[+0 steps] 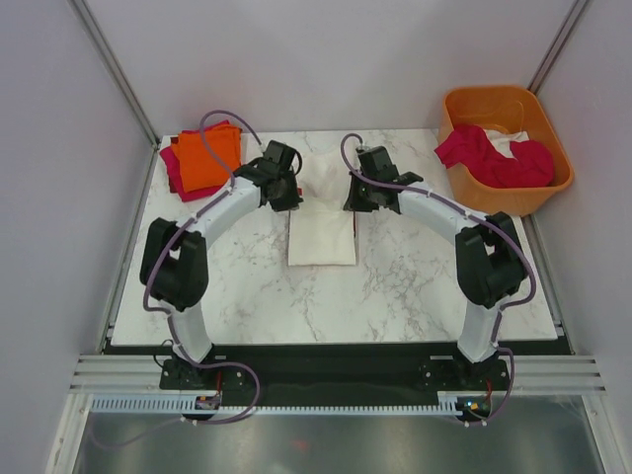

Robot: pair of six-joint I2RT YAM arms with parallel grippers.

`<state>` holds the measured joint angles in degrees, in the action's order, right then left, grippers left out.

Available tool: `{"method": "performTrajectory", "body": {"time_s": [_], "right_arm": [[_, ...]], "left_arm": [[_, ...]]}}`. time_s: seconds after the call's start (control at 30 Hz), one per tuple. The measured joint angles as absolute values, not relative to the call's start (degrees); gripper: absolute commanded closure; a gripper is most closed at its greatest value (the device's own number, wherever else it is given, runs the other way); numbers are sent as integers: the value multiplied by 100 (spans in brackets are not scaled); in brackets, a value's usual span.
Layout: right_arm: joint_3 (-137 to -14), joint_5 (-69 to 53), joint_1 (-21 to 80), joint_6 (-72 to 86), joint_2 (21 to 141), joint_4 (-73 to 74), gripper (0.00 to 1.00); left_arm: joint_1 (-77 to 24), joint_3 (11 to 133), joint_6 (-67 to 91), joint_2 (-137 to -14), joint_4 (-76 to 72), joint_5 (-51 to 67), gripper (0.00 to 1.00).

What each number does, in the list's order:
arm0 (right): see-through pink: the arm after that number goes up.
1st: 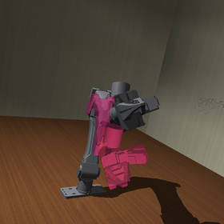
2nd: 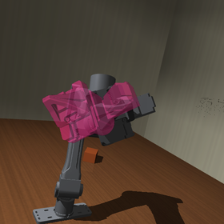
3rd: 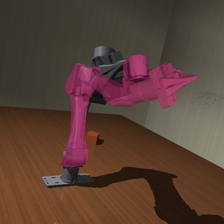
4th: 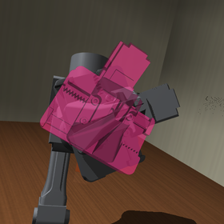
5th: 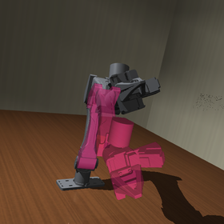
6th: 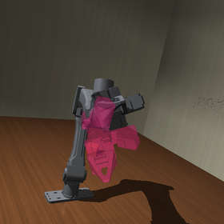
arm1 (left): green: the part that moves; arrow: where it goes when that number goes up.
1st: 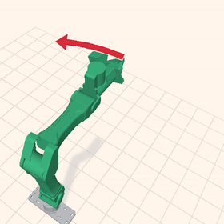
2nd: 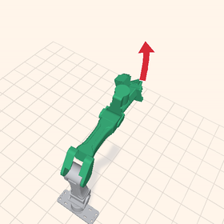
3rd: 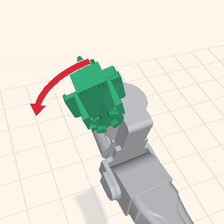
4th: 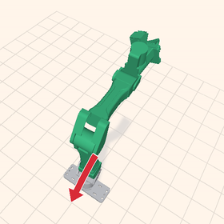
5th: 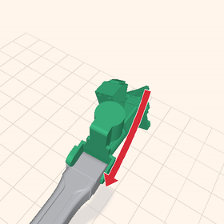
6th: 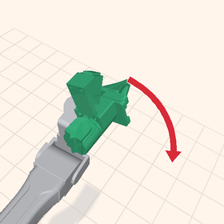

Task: Fold and stack the t-shirts
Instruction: Fold the tshirt

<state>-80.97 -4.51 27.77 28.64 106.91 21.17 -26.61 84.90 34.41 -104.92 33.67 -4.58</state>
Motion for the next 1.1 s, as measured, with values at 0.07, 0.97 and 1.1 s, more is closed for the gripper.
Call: {"method": "performTrajectory", "body": {"time_s": [0.07, 0.97, 1.1], "right_arm": [[-8405, -486, 2718, 2864, 10932, 2143, 100], [-6794, -1232, 2423, 3107, 9894, 1555, 12], [-5898, -1754, 2427, 3269, 10018, 1264, 13]], "left_arm": [[-2565, 8755, 3380, -10781, 3371, -410, 98], [-1898, 7367, 2961, -9494, 2974, 438, 9], [-1900, 6014, 3173, -9314, 2349, 1009, 8]]}}
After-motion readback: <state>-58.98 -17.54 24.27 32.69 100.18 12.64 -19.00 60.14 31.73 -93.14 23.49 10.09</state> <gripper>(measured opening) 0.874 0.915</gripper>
